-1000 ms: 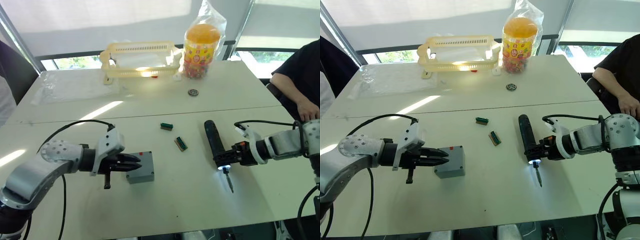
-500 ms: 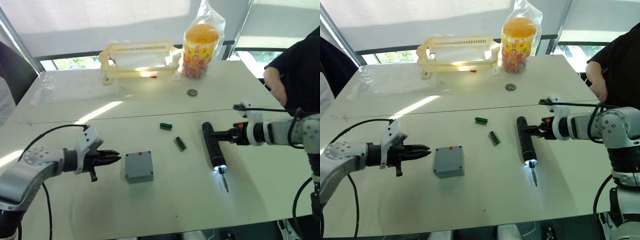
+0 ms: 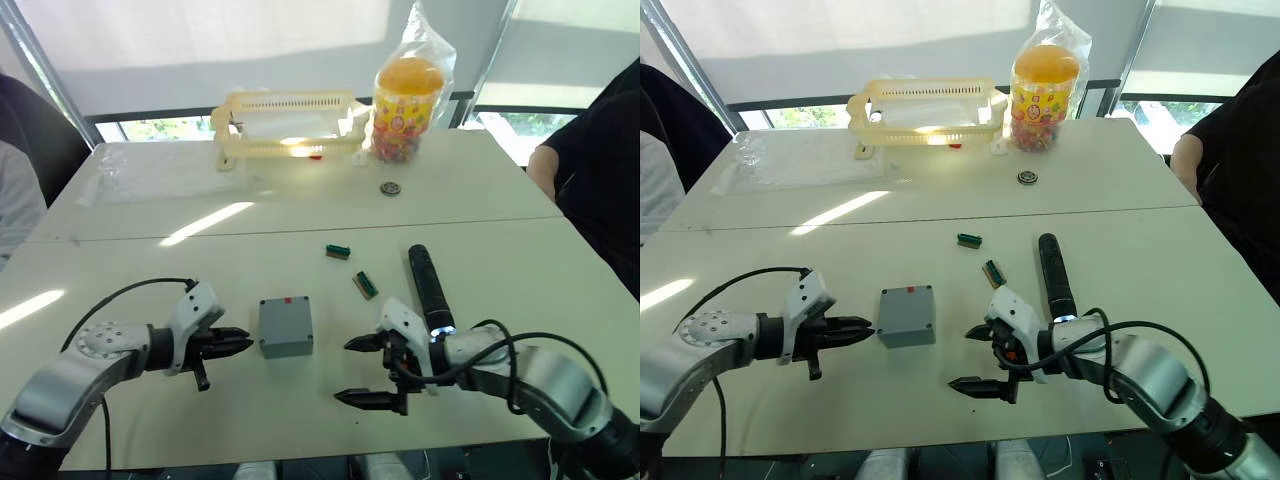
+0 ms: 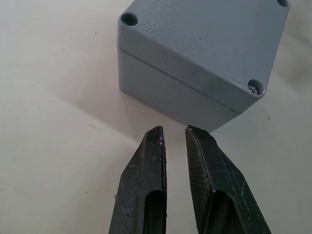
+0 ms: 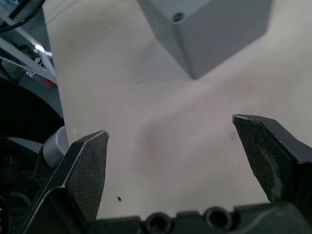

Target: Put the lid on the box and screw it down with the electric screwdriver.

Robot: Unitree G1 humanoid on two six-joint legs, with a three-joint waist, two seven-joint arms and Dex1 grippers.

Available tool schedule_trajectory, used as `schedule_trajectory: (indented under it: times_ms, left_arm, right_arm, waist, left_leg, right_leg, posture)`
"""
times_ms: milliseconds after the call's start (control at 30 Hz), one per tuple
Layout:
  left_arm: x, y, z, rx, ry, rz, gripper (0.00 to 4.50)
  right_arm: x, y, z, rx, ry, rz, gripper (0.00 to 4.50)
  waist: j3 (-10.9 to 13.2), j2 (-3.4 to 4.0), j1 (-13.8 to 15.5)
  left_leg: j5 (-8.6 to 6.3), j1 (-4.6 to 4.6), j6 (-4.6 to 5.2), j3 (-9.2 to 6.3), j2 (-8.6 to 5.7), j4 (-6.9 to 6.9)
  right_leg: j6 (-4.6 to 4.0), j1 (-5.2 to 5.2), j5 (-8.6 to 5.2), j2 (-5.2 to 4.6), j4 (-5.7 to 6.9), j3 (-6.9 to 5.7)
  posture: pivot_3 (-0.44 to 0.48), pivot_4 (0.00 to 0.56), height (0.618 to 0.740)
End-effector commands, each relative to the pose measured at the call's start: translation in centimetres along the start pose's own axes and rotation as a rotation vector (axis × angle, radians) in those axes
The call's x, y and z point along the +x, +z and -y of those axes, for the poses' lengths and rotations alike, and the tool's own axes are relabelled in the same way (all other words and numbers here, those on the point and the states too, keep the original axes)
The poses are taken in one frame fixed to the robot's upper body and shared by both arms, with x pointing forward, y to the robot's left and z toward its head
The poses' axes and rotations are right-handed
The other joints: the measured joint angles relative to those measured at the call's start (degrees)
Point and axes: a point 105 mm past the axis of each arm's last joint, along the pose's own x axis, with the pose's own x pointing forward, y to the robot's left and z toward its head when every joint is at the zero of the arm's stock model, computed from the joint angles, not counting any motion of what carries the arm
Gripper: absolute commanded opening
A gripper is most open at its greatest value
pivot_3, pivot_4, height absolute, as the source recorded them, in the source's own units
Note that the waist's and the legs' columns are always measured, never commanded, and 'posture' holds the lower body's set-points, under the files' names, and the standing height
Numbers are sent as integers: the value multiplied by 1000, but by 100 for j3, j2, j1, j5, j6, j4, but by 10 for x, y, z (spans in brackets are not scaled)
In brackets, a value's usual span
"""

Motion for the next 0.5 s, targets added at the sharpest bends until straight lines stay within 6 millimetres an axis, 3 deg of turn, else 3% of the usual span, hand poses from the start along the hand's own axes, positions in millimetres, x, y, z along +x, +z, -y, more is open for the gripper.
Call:
schedule_trajectory:
  times_ms: [33, 200, 500]
  left_arm:
    - [4, 6, -6, 53, 30, 9, 667]
    - [15, 13, -15, 99, 51, 27, 667]
    - [46, 31, -38, 193, 33, 82, 667]
  right_arm:
    - [10, 9, 9, -44, -12, 31, 4429]
    - [25, 13, 10, -17, 26, 43, 4429]
    - [35, 30, -5, 83, 124, 100, 4429]
  waist:
    - [-3, -5, 5]
    - [-3, -5, 20]
    - [-4, -6, 26]
  left_leg:
    - [2, 0, -2, 0, 0, 1]
    - [2, -2, -3, -2, 0, -3]
    - [3, -1, -4, -3, 0, 3]
  right_leg:
    - [-12, 0, 11, 1, 1, 0]
    - [17, -1, 25, 2, 4, 0]
    - [30, -3, 31, 3, 22, 0]
  posture:
    - [0, 150, 740]
    - [0, 150, 740]
    - [0, 150, 740]
